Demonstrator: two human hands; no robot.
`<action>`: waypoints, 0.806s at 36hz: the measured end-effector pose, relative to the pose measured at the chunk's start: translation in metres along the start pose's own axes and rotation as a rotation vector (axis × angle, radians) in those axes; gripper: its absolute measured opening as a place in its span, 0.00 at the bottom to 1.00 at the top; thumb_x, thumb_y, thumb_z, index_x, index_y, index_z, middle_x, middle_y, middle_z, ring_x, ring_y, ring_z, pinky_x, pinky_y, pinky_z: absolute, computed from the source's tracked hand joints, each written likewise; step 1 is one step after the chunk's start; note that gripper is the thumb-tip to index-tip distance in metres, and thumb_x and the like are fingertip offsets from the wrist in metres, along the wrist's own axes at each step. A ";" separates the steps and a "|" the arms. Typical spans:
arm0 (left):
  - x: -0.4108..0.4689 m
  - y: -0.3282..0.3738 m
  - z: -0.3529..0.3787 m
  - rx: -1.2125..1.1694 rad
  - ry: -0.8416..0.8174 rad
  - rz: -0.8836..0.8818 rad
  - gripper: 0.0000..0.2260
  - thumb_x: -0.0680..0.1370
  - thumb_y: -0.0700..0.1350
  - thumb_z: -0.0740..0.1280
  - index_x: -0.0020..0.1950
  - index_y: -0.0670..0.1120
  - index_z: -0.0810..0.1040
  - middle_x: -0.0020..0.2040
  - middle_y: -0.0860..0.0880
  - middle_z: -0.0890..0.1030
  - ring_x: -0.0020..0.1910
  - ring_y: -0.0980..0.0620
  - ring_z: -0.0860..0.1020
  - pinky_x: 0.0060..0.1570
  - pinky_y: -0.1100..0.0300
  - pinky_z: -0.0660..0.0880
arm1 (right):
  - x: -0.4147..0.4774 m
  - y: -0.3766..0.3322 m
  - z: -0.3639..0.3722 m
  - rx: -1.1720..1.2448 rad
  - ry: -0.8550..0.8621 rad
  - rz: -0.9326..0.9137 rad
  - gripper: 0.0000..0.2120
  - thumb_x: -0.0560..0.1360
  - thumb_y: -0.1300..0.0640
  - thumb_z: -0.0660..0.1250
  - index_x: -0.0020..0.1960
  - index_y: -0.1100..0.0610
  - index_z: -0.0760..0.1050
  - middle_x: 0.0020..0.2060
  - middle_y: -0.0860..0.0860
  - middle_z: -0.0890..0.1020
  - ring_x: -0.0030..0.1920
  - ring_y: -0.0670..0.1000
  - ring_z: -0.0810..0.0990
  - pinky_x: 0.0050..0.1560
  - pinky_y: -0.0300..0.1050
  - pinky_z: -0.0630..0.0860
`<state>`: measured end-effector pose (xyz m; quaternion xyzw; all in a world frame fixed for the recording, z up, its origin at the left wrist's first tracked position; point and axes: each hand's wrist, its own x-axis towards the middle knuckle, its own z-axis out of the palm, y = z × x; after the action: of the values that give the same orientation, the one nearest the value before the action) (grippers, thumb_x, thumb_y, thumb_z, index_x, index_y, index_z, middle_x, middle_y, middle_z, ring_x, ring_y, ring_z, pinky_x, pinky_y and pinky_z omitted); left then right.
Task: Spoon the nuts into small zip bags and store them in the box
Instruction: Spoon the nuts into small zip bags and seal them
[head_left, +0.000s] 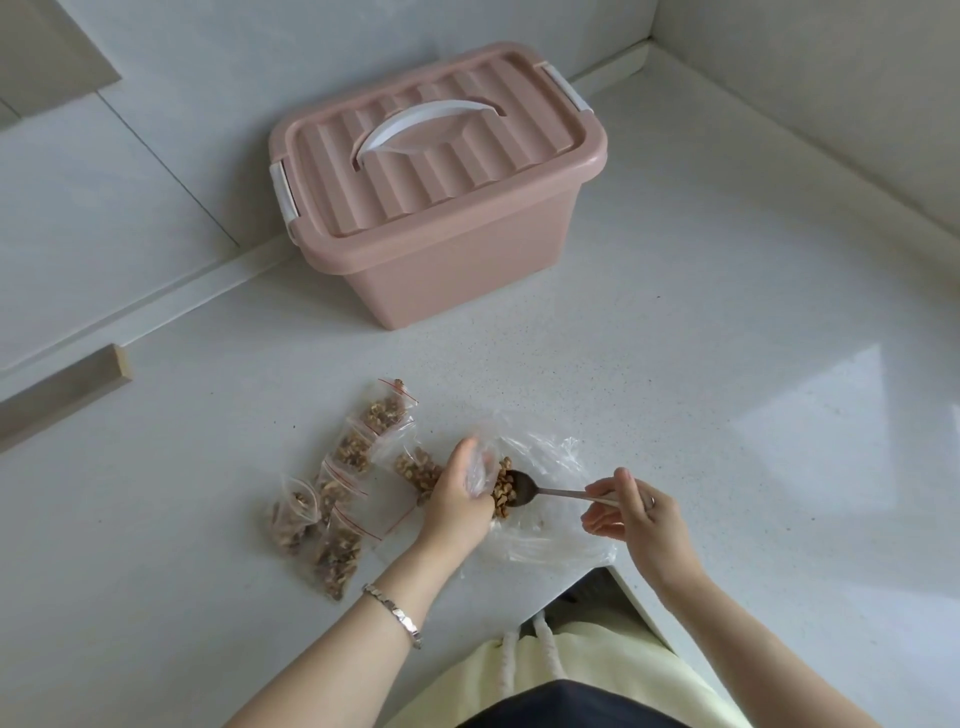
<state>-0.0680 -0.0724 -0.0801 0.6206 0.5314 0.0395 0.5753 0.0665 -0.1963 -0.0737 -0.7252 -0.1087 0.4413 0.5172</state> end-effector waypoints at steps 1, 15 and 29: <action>0.000 -0.001 0.000 0.000 0.001 0.001 0.28 0.77 0.30 0.57 0.74 0.50 0.59 0.74 0.53 0.61 0.73 0.56 0.58 0.62 0.67 0.54 | 0.001 0.001 -0.002 0.045 0.001 0.038 0.19 0.80 0.54 0.53 0.42 0.63 0.77 0.29 0.57 0.81 0.31 0.51 0.81 0.36 0.39 0.80; -0.001 0.003 -0.015 0.184 0.038 0.233 0.18 0.74 0.37 0.63 0.62 0.51 0.75 0.67 0.53 0.68 0.69 0.58 0.63 0.66 0.64 0.58 | -0.007 -0.004 -0.032 0.213 0.036 0.142 0.22 0.80 0.49 0.50 0.45 0.64 0.76 0.28 0.57 0.80 0.31 0.53 0.80 0.39 0.45 0.81; 0.018 -0.022 -0.074 0.661 0.534 0.108 0.15 0.74 0.43 0.68 0.60 0.44 0.76 0.56 0.46 0.80 0.55 0.41 0.70 0.55 0.51 0.66 | -0.012 -0.035 -0.032 0.243 0.032 0.052 0.24 0.80 0.48 0.49 0.44 0.63 0.75 0.27 0.56 0.79 0.30 0.53 0.80 0.39 0.45 0.82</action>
<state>-0.1226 -0.0149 -0.0824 0.7666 0.6123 0.0566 0.1849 0.0940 -0.2096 -0.0355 -0.6666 -0.0275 0.4529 0.5914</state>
